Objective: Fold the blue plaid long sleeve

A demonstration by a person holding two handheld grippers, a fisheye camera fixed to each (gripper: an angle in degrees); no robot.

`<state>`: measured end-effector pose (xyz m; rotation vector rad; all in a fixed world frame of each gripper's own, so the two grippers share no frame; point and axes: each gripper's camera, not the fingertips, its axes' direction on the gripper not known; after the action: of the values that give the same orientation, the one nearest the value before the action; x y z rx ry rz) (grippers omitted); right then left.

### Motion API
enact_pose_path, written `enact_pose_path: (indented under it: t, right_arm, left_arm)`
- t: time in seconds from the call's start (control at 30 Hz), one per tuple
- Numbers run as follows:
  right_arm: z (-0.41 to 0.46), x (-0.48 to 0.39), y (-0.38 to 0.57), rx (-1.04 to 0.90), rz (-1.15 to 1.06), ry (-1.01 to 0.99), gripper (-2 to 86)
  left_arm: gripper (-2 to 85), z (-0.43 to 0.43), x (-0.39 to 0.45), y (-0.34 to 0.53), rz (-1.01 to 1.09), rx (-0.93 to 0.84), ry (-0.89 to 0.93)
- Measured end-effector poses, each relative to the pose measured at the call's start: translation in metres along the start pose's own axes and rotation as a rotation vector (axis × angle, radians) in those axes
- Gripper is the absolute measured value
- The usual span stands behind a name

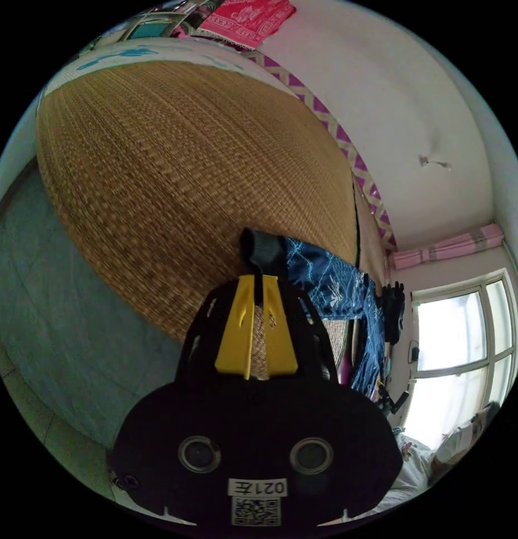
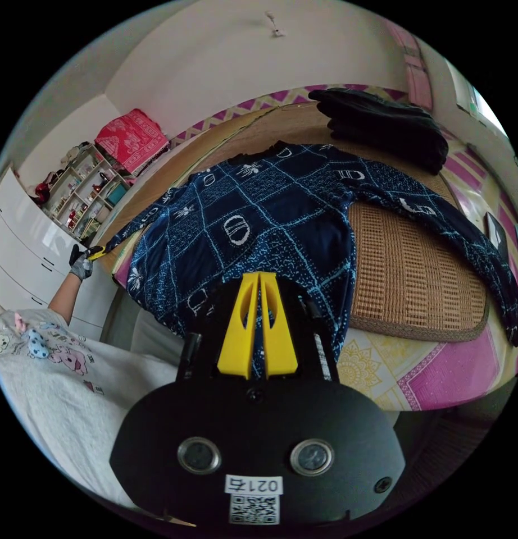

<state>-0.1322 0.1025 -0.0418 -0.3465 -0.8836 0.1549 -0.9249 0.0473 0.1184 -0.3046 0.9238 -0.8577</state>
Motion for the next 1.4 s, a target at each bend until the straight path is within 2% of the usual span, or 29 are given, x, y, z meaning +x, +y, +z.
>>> enact_pose_path:
  t: [0.2, 0.37, 0.57, 0.77, 0.87, 1.03, 1.23, 1.4]
  right_arm:
    - [0.002, 0.009, 0.010, -0.003, 0.001, -0.006, -0.6]
    - [0.000, 0.022, 0.022, 0.003, 0.011, -0.021, -0.6]
    - [-0.010, 0.045, 0.040, 0.036, 0.020, -0.072, -0.6]
    - [-0.029, 0.074, 0.067, 0.106, 0.029, -0.137, -0.6]
    - [-0.033, 0.099, 0.088, 0.128, 0.073, -0.184, -0.6]
    - [-0.042, 0.144, 0.127, 0.144, 0.147, -0.243, -0.6]
    - [-0.063, 0.190, 0.173, 0.178, 0.210, -0.241, -0.7]
    - [-0.079, 0.228, 0.214, 0.218, 0.290, -0.235, -0.7]
  left_arm:
    - [-0.9, 0.034, 0.010, 0.040, -0.015, 0.127, 0.117]
    - [-1.0, 0.064, 0.057, 0.074, 0.063, 0.172, 0.105]
    - [-0.9, 0.094, 0.198, 0.129, 0.305, 0.243, 0.135]
    - [-0.9, 0.179, 0.377, 0.206, 0.584, 0.234, 0.138]
    - [-0.9, 0.245, 0.460, 0.253, 0.723, 0.217, 0.139]
    - [-0.9, 0.417, 0.573, 0.339, 0.895, 0.053, 0.143]
    - [-0.9, 0.632, 0.637, 0.433, 1.007, -0.179, 0.140]
    - [-0.9, 0.766, 0.661, 0.502, 1.056, -0.269, 0.067]
